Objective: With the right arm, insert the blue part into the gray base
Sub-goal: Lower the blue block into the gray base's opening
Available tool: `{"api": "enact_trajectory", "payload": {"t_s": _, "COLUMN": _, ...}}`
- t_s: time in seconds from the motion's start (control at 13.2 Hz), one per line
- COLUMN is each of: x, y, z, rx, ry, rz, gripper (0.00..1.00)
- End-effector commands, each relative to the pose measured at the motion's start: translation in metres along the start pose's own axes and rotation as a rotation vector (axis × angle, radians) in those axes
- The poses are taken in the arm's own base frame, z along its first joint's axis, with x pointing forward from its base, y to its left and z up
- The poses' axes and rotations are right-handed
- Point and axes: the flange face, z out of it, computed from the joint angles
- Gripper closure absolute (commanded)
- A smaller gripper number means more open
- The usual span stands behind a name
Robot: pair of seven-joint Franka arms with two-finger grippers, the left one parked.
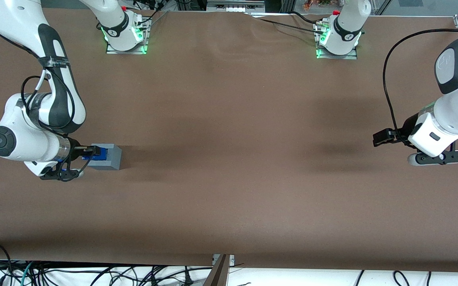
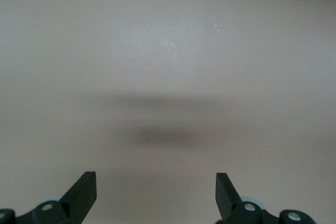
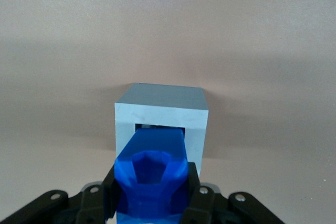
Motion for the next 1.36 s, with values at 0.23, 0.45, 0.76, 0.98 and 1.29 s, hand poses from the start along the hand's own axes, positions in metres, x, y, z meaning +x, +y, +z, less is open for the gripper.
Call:
{"api": "enact_trajectory", "payload": {"t_s": 0.23, "x": -0.007, "y": 0.004, "z": -0.001, "rx": 0.014, "ry": 0.005, "rz": 0.014, "gripper": 0.64}}
{"api": "enact_trajectory", "payload": {"t_s": 0.45, "x": -0.003, "y": 0.004, "z": 0.004, "rx": 0.008, "ry": 0.017, "rz": 0.02, "gripper": 0.64}}
{"api": "enact_trajectory", "payload": {"t_s": 0.76, "x": 0.0, "y": 0.003, "z": 0.012, "rx": 0.005, "ry": 0.021, "rz": 0.031, "gripper": 0.64}}
{"api": "enact_trajectory", "payload": {"t_s": 0.98, "x": 0.002, "y": 0.003, "z": 0.015, "rx": 0.003, "ry": 0.03, "rz": 0.034, "gripper": 0.64}}
{"api": "enact_trajectory", "payload": {"t_s": 1.29, "x": 0.006, "y": 0.003, "z": 0.021, "rx": 0.0, "ry": 0.041, "rz": 0.036, "gripper": 0.62}}
